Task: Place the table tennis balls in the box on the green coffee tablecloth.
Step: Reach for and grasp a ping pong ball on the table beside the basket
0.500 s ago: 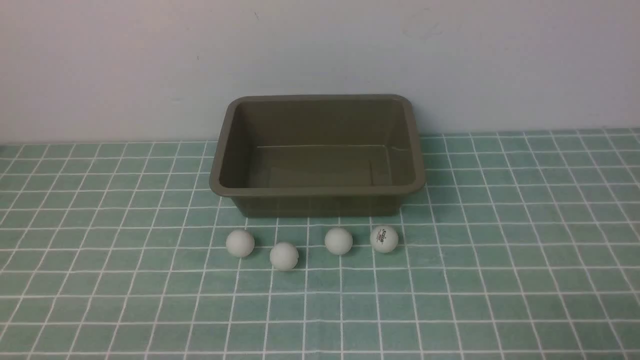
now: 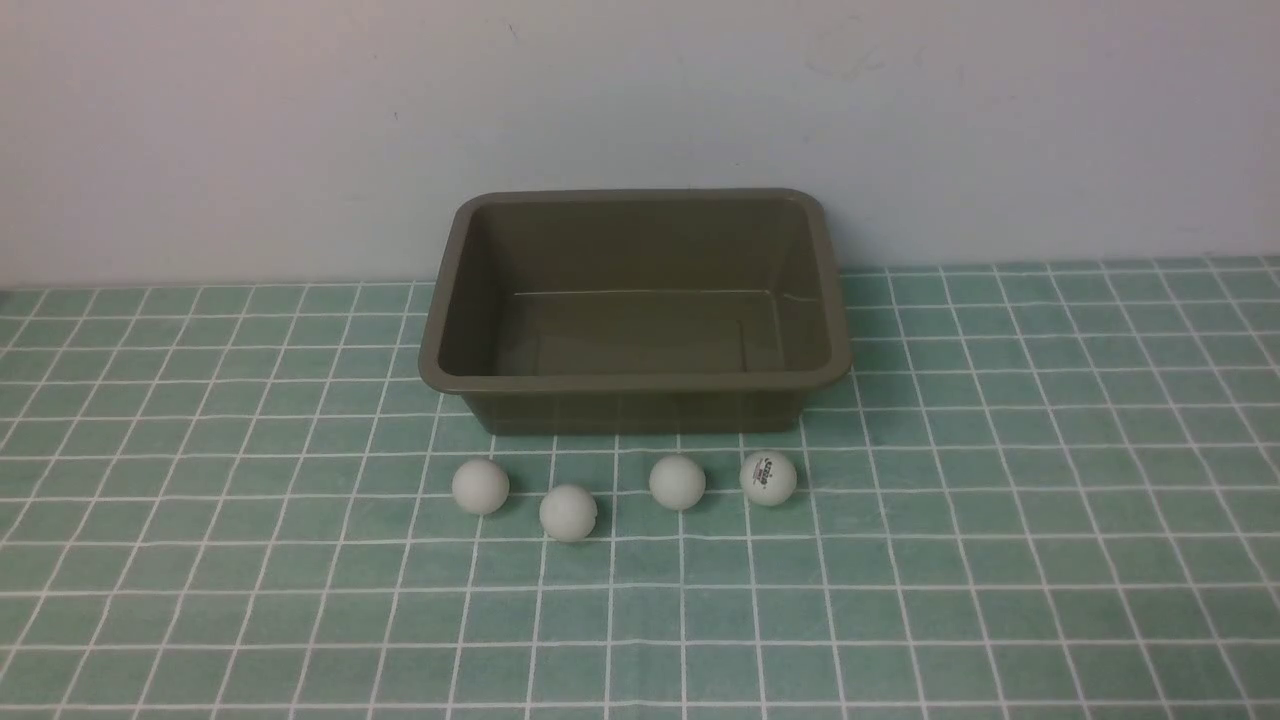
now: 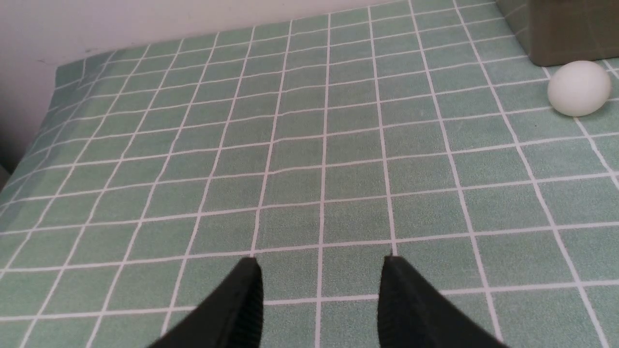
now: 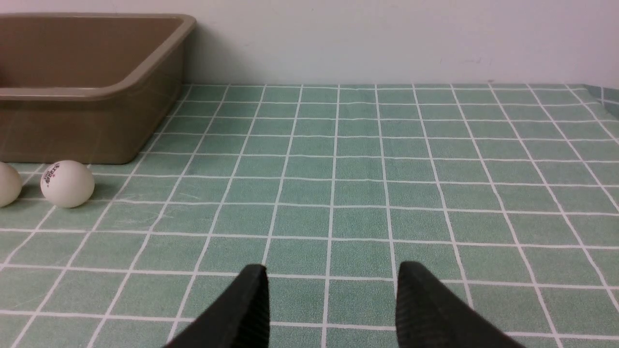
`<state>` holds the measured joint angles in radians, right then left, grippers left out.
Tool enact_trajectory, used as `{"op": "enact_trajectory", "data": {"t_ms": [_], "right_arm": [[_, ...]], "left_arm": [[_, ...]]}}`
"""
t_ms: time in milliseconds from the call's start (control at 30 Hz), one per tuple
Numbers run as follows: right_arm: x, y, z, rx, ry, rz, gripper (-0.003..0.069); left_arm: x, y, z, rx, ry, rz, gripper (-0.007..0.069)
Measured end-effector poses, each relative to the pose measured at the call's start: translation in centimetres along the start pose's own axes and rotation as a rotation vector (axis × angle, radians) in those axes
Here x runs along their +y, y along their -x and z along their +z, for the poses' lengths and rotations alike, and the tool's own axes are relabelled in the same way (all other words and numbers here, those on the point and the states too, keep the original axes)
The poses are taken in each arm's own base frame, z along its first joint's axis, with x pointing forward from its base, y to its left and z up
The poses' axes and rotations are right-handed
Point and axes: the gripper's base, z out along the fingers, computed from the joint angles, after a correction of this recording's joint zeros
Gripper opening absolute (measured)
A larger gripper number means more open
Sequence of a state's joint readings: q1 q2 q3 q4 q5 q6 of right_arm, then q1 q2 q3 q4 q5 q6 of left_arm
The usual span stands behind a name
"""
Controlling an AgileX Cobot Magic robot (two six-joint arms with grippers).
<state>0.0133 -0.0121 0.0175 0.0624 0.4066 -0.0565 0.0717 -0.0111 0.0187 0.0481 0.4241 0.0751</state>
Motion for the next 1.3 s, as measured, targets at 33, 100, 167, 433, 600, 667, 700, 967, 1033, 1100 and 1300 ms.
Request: {"op": "enact_trajectory", "data": {"t_ms": [33,100,167,433,600,667,700,967,1033,1100,1300], "right_arm": [[0.0,0.0,0.0,0.0,0.0,0.0,0.0336],[0.0,0.0,0.0,0.0,0.0,0.0,0.0336],[0.0,0.0,0.0,0.0,0.0,0.0,0.0336],[0.0,0.0,0.0,0.0,0.0,0.0,0.0336],[0.0,0.0,0.0,-0.001,0.0,0.0,0.0336],[0.0,0.1,0.0,-0.015,0.002,0.009,0.0336],[0.0,0.1,0.0,-0.016,0.002,0.011,0.0336],[0.1,5.6,-2.4,-0.156,0.017,0.041,0.0336],[0.1,7.5,-3.6,-0.185,0.024,0.043,0.0336],[0.2,9.9,-5.5,-0.196,0.037,0.047,0.0336],[0.6,12.2,-8.5,-0.09,0.075,0.053,0.0336]], "left_arm": [[0.0,0.0,0.0,0.0,0.0,0.0,0.03],[0.0,0.0,0.0,0.0,0.0,0.0,0.03],[0.0,0.0,0.0,0.0,0.0,0.0,0.03],[0.0,0.0,0.0,0.0,0.0,0.0,0.03],[0.0,0.0,0.0,0.0,0.0,0.0,0.03],[0.0,0.0,0.0,0.0,0.0,0.0,0.03],[0.0,0.0,0.0,0.0,0.0,0.0,0.03],[0.0,0.0,0.0,0.0,0.0,0.0,0.03],[0.0,0.0,0.0,0.0,0.0,0.0,0.03],[0.0,0.0,0.0,0.0,0.0,0.0,0.03],[0.0,0.0,0.0,0.0,0.0,0.0,0.03]]}}
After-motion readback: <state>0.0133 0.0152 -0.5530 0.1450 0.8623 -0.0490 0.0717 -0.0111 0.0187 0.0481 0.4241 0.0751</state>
